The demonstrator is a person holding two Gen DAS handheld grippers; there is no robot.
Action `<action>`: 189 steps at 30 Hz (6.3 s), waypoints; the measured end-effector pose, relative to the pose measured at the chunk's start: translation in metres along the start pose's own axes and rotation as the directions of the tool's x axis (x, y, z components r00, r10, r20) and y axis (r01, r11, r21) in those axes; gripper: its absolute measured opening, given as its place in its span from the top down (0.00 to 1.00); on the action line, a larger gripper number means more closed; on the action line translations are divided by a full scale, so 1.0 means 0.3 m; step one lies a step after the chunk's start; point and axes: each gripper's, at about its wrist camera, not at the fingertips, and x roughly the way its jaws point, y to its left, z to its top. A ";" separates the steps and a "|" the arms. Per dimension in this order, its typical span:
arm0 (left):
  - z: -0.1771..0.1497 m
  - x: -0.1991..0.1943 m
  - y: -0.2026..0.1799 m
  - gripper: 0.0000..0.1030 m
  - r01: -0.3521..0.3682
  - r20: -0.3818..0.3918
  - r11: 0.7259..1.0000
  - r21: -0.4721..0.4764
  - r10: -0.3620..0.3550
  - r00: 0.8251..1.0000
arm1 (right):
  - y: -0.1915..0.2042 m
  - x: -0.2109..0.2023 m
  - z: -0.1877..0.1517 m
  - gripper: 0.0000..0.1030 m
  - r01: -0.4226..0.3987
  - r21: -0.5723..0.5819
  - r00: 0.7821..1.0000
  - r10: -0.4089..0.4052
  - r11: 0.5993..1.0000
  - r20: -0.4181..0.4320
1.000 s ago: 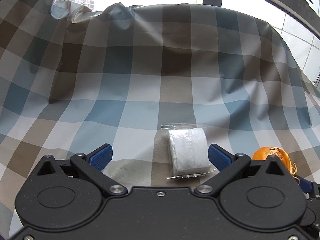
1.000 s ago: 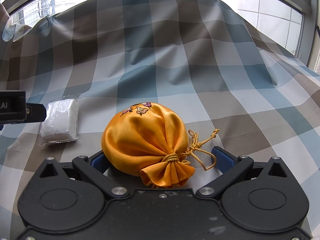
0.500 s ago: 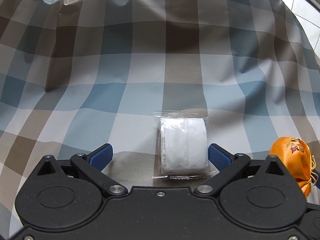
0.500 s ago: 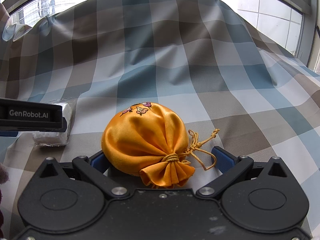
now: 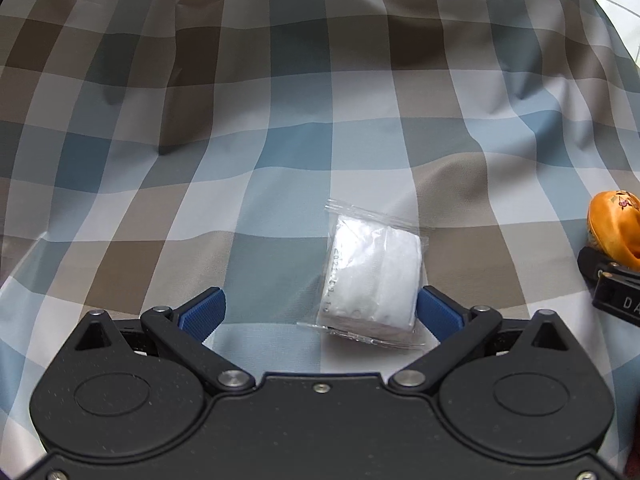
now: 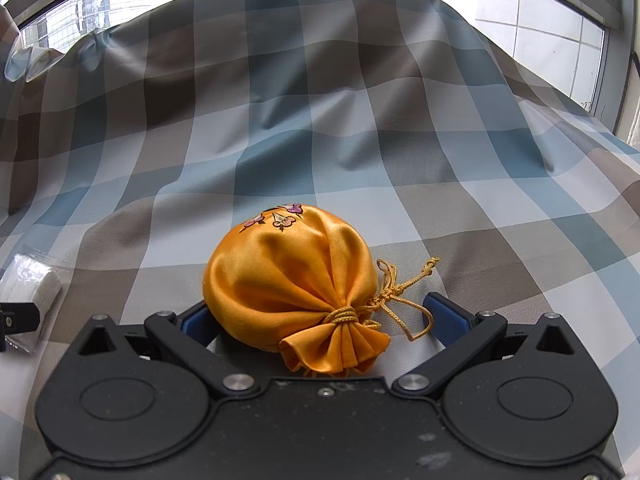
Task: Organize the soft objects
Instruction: 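Grasp white cotton packet with left tool while right tool grasps orange pouch, then lift and carry packet with left tool while right tool carries pouch to basket, then lower packet and pouch into basket and open both tools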
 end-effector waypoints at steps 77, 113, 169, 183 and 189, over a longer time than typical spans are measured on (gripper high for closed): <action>-0.209 -0.111 -0.086 0.39 0.066 0.207 0.998 0.004 -0.066 0.976 | -0.003 -0.034 -0.011 0.20 -0.066 -0.021 0.997 0.067 0.998 0.049; -0.236 -0.134 -0.075 0.41 0.077 0.170 0.997 -0.028 -0.071 0.983 | -0.012 -0.096 -0.043 0.27 -0.119 -0.046 0.992 0.121 0.992 0.035; -0.680 -0.694 -0.098 0.34 0.106 0.074 0.993 -0.047 -0.102 0.992 | -0.108 -1.146 -0.535 0.26 -0.243 -0.200 0.966 0.256 0.949 0.042; -0.694 -0.702 -0.096 0.23 0.083 0.077 0.996 -0.037 -0.080 0.994 | -0.118 -1.132 -0.536 0.20 -0.220 -0.196 0.972 0.233 0.956 0.045; -0.702 -0.702 -0.093 0.23 0.072 0.068 0.997 -0.041 -0.069 0.995 | -0.126 -1.119 -0.545 0.20 -0.203 -0.187 0.977 0.212 0.961 0.029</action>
